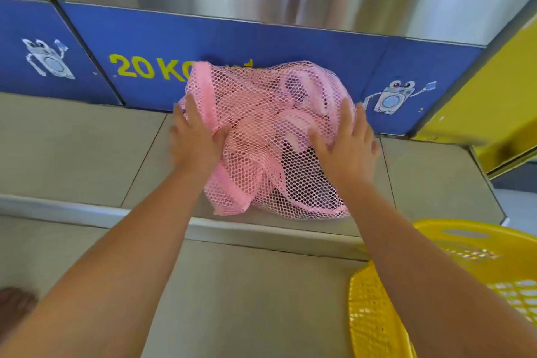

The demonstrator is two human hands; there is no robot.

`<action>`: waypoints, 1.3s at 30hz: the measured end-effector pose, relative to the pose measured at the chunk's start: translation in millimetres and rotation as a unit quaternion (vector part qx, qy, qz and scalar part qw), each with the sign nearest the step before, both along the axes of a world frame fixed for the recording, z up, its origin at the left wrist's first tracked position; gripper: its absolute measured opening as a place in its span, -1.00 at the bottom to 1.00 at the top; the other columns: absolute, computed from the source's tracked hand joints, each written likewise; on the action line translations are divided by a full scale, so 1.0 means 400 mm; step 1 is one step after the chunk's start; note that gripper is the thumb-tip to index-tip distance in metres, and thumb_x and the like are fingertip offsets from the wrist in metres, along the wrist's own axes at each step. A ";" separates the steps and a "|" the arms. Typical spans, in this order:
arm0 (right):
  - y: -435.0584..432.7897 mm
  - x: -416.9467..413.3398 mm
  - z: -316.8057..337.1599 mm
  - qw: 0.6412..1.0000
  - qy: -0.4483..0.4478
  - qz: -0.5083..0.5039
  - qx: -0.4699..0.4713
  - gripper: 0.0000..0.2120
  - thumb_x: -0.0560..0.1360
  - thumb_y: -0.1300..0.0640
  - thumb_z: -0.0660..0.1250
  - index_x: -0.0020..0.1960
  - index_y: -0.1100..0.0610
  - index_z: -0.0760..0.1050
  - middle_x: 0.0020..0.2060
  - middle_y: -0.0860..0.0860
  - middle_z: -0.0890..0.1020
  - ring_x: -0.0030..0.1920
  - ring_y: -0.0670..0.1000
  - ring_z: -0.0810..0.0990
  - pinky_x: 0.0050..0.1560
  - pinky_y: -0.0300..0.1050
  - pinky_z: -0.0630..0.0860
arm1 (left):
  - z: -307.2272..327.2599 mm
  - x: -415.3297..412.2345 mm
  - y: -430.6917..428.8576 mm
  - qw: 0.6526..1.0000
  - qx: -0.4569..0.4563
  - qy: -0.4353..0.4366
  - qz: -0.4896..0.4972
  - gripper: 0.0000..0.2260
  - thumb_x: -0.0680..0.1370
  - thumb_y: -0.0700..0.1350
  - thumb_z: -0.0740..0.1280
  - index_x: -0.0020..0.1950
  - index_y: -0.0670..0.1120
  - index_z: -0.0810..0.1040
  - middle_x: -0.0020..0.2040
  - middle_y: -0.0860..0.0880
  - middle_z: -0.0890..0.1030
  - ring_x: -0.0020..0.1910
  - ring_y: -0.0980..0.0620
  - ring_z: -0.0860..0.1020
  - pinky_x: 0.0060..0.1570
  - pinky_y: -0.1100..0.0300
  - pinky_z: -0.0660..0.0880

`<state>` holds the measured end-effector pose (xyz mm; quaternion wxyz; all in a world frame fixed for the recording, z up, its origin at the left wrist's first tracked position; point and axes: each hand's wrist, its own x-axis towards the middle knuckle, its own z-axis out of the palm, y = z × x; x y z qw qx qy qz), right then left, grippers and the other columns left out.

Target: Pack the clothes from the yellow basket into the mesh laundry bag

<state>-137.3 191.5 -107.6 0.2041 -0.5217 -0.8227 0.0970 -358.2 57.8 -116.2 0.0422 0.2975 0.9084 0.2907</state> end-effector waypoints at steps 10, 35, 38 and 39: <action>-0.034 0.010 -0.065 0.945 -0.258 0.170 0.105 0.18 0.14 -0.69 0.05 0.55 -0.19 -0.34 0.58 0.08 -0.25 0.56 0.27 -0.21 0.37 0.56 -0.02 | -0.025 0.065 -0.045 0.903 -0.262 0.159 -0.302 0.09 0.30 0.60 0.22 0.48 0.33 -0.51 0.60 -0.01 -0.47 0.62 -0.27 -0.30 0.37 -0.63 -0.04; 0.026 0.021 0.027 0.942 -0.288 0.161 -0.055 -0.06 0.44 -0.39 0.23 0.54 -0.20 -0.34 0.58 0.03 -0.28 0.57 0.18 -0.23 0.47 0.40 -0.10 | 0.100 0.040 0.050 0.872 -0.379 0.117 -0.287 0.06 0.43 0.41 0.35 0.60 0.18 -0.36 0.64 -0.08 -0.36 0.63 -0.29 -0.23 0.41 -0.54 -0.14; -0.023 0.040 0.180 0.946 -0.269 0.167 -0.064 -0.22 0.53 -0.37 0.04 0.57 -0.15 -0.29 0.59 0.03 -0.20 0.58 0.14 -0.17 0.52 0.26 -0.14 | 0.244 0.097 0.032 0.893 -0.330 0.135 -0.275 -0.16 0.56 0.39 0.13 0.64 0.11 -0.27 0.67 -0.10 -0.26 0.66 -0.19 -0.17 0.49 -0.41 -0.20; -0.033 0.044 0.238 0.945 -0.267 0.173 -0.073 -0.26 0.55 -0.35 0.00 0.57 -0.14 -0.28 0.59 0.03 -0.19 0.58 0.12 -0.17 0.53 0.22 -0.15 | 0.296 0.109 0.029 0.897 -0.316 0.140 -0.275 -0.23 0.60 0.34 0.08 0.65 0.07 -0.22 0.68 -0.10 -0.21 0.66 -0.15 -0.15 0.52 -0.35 -0.21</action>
